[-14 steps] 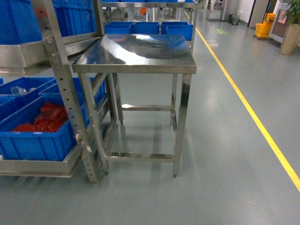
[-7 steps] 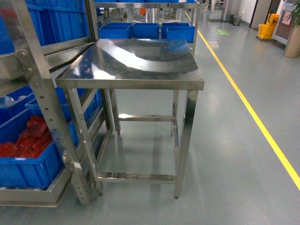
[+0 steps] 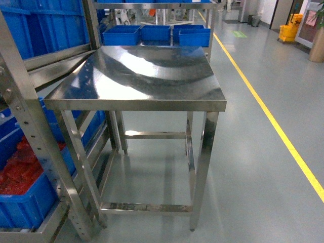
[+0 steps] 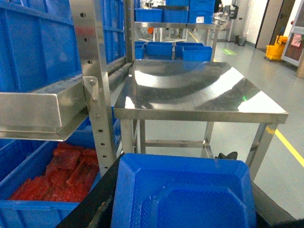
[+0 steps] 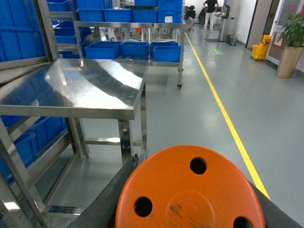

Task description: Sort blue parts and orange caps into right shelf containers

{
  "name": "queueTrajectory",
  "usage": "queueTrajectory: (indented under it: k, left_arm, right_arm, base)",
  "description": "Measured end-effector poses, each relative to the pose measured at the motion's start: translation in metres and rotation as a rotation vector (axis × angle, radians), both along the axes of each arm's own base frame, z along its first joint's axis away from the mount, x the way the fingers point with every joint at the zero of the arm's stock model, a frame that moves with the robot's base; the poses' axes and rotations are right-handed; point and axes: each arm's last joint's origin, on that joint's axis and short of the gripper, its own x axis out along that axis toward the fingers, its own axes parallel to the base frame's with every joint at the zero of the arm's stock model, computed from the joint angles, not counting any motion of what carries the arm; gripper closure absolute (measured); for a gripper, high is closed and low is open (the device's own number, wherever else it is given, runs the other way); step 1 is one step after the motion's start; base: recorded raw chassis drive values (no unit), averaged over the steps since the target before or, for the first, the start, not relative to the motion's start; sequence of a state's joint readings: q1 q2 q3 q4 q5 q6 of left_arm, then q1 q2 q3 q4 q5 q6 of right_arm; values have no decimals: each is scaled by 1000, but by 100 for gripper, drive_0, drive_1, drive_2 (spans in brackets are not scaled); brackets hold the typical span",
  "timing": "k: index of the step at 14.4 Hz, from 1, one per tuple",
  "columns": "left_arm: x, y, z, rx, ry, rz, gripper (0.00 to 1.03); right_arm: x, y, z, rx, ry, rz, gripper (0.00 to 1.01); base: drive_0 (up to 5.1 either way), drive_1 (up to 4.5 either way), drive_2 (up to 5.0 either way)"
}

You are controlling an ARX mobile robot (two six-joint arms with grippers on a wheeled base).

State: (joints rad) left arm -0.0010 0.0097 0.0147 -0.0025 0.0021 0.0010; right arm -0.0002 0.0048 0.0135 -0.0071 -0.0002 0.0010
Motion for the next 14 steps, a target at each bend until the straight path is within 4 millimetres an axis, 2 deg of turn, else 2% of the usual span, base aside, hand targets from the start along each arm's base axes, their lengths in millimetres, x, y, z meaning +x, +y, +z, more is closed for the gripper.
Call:
queueTrajectory:
  k: [14]
  left_arm:
    - [0,0,0,0,5,2,59]
  right_arm:
    - [0,0,0,0,-1,0,57]
  base:
    - [-490,256,256]
